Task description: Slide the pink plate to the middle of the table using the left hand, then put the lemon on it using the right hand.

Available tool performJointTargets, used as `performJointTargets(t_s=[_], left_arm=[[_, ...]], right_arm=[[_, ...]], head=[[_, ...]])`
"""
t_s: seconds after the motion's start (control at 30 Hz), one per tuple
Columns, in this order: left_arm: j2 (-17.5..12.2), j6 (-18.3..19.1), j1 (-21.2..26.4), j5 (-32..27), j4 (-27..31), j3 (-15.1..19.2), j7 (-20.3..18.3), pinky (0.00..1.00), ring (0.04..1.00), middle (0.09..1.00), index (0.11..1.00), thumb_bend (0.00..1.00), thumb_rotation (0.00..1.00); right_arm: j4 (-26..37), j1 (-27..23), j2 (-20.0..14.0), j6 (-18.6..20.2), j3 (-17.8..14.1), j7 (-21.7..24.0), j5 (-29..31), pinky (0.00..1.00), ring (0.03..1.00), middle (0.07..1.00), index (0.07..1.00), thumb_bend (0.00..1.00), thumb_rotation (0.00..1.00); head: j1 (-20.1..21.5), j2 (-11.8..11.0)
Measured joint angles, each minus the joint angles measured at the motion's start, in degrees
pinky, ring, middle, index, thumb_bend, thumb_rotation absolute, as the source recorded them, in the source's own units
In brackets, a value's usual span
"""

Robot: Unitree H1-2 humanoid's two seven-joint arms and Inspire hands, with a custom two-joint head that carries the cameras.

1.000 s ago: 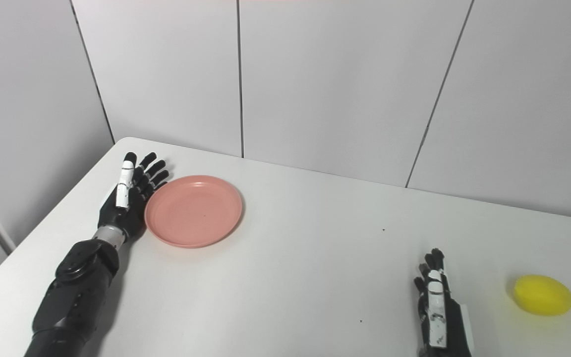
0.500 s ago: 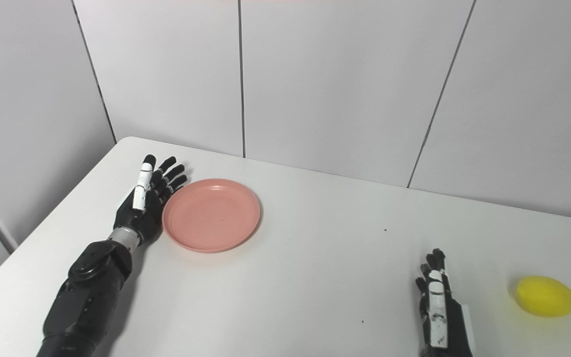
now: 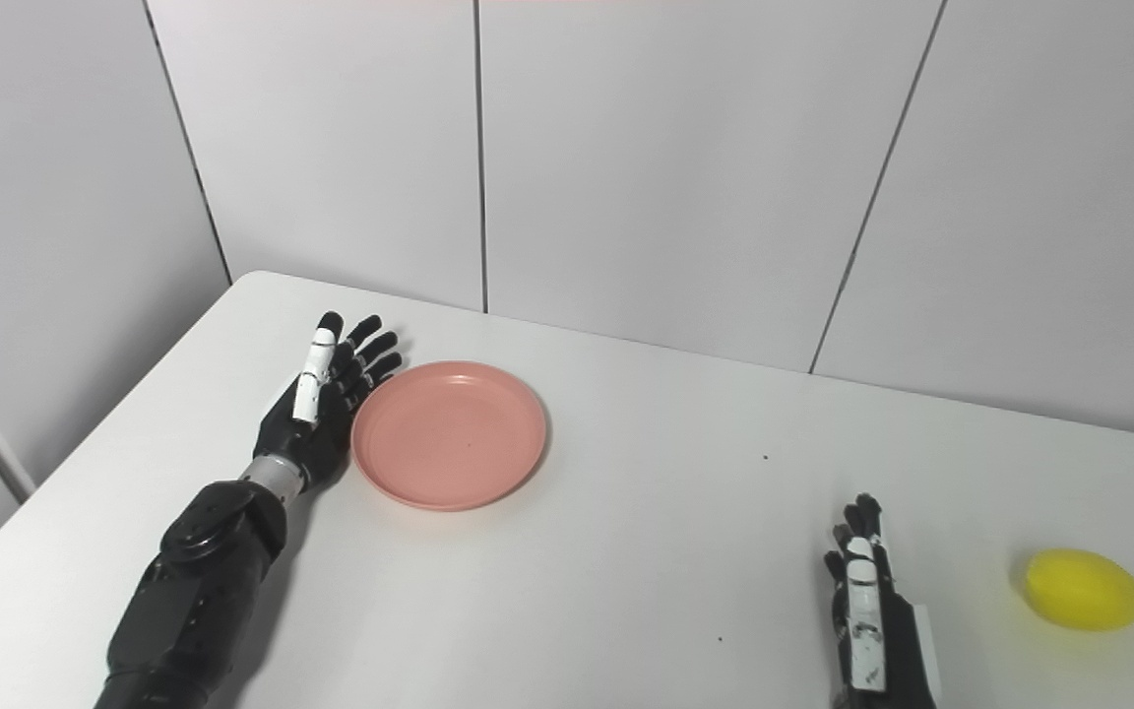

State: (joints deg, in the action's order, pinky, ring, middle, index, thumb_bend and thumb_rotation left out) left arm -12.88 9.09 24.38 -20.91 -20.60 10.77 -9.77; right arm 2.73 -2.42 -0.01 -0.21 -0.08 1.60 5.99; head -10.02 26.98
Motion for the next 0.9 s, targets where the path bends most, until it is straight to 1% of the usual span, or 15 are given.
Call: performJointTargets(t_s=[0.13,0.3,0.53,0.6,0.77,0.9], left_arm=[[0.17,0.55,-0.07,0.00,0.53,-0.63,-0.56,0.96,0.947,0.942,0.931,0.54,1.00],[1.19,1.40,-0.38,0.01,1.69,-1.49,-0.83,0.97,0.951,0.947,0.936,0.54,1.00],[1.97,1.55,-0.88,0.10,2.75,-3.27,-0.97,0.98,0.948,0.946,0.935,0.54,1.00],[2.26,1.57,-1.13,0.21,3.22,-3.61,-0.97,0.97,0.944,0.943,0.935,0.53,1.00],[3.66,1.58,-1.39,0.19,3.70,-4.05,-1.11,0.96,0.944,0.944,0.935,0.53,1.00],[4.66,1.58,-1.39,0.40,4.02,-5.50,-1.34,0.95,0.940,0.940,0.932,0.54,1.00]], right_arm=[[0.00,0.00,0.04,0.00,0.04,-0.02,-0.47,1.00,1.000,1.000,1.000,0.21,1.00],[0.01,0.00,0.09,0.00,0.09,-0.02,-0.62,1.00,1.000,1.000,1.000,0.21,1.00],[0.01,0.00,0.51,0.00,0.06,-0.16,-0.76,1.00,0.993,1.000,1.000,0.23,1.00],[0.01,0.00,0.56,0.00,0.07,-0.18,-0.86,1.00,0.996,1.000,1.000,0.21,1.00],[0.02,0.00,0.75,0.00,0.08,-0.40,-1.10,1.00,0.996,1.000,1.000,0.21,1.00],[0.06,0.01,1.16,0.00,0.19,-0.51,-1.15,1.00,0.989,0.998,1.000,0.21,1.00]], head=[[0.35,0.18],[0.62,0.35],[1.58,0.79],[1.85,0.97],[2.55,1.67],[3.07,2.11]])
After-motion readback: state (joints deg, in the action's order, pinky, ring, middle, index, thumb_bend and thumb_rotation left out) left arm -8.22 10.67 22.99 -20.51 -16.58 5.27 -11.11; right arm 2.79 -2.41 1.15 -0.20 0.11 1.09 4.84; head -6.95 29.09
